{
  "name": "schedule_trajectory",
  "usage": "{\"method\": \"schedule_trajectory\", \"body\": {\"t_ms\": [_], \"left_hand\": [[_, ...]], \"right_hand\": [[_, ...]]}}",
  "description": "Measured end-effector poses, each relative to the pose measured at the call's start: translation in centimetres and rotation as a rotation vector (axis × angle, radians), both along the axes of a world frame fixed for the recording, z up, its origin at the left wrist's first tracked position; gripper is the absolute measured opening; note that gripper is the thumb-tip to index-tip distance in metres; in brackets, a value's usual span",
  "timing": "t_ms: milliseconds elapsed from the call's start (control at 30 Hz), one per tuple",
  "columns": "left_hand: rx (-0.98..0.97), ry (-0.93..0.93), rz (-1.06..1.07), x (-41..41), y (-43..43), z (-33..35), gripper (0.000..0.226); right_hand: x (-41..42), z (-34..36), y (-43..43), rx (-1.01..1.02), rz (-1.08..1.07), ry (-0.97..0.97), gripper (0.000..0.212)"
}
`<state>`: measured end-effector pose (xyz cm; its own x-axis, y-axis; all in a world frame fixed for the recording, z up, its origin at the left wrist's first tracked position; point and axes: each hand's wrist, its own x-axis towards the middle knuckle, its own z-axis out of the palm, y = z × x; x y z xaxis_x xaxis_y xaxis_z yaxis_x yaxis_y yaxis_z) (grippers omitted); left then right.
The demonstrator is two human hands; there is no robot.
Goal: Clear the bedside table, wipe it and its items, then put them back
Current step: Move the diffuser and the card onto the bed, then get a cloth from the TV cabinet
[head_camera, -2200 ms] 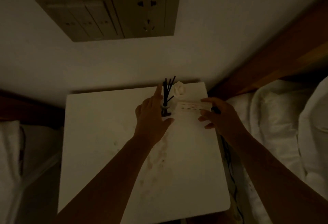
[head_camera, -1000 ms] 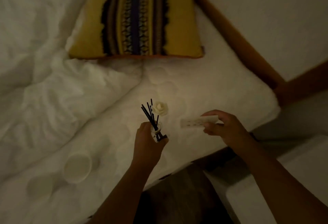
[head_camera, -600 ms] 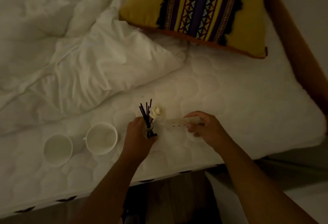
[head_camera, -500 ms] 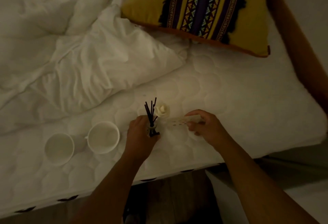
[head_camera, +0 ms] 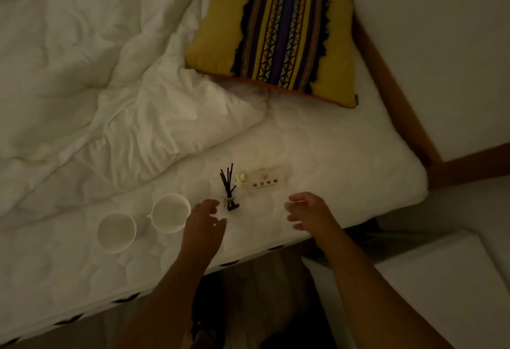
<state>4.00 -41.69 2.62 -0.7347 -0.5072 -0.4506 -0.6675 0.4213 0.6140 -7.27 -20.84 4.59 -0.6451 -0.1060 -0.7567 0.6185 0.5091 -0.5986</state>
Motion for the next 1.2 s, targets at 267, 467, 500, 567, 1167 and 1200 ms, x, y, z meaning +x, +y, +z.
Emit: {"method": "schedule_trajectory", "body": {"t_ms": [267, 467, 500, 567, 1167, 1200], "left_hand": [[0.005, 0.045, -0.088, 3.8, -3.2, 14.5, 0.019], [-0.156, 0.025, -0.006, 12.6, -7.5, 26.8, 0.024], [-0.19, 0.0, 0.02, 14.9, -7.9, 28.7, 0.026], [-0.281, -0.02, 0.114, 19.9, -9.2, 32.0, 0.029], [-0.574, -0.343, 1.06, 68.8, -19.4, 44.1, 0.032], [-0.564, -0.34, 1.077, 70.8, -20.0, 44.4, 0.033]], "right_hand": [[5.2, 15.1, -4.4, -0.055, 0.234, 0.11, 0.019], [9.5, 24.5, -12.6, -0.071, 0.61, 0.279, 0.018], [10.6, 26.3, -14.4, -0.063, 0.704, 0.323, 0.021], [13.1, 29.4, -18.5, -0.065, 0.905, 0.411, 0.025], [58.2, 42.5, -49.7, -0.329, 2.042, 1.136, 0.043], [60.8, 42.8, -50.8, -0.364, 2.049, 1.128, 0.044]]}}
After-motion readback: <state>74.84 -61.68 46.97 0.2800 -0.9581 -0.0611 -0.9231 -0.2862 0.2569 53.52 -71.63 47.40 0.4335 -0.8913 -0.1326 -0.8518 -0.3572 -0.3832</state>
